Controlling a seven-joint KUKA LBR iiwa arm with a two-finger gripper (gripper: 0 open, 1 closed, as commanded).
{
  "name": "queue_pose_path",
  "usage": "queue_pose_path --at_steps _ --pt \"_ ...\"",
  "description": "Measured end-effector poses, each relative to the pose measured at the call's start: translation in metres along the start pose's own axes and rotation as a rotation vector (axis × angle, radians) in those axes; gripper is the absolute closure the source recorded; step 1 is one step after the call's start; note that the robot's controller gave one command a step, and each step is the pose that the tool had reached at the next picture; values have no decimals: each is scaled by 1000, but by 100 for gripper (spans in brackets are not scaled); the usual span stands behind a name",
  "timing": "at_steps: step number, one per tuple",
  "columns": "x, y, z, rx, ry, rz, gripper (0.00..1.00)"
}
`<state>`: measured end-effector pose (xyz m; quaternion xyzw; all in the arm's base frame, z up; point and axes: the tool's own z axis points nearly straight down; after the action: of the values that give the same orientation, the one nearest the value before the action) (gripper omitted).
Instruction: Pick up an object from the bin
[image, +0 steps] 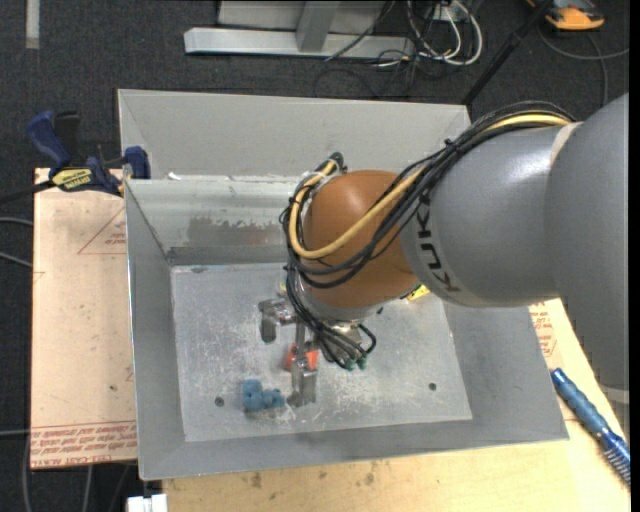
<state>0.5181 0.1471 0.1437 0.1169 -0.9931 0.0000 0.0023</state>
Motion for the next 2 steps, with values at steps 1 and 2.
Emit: queue_pose_path --at_steps 1,2 --pt "25 2 77 -1 -4 95 0" --pt "24 2 74 -1 -5 96 100"
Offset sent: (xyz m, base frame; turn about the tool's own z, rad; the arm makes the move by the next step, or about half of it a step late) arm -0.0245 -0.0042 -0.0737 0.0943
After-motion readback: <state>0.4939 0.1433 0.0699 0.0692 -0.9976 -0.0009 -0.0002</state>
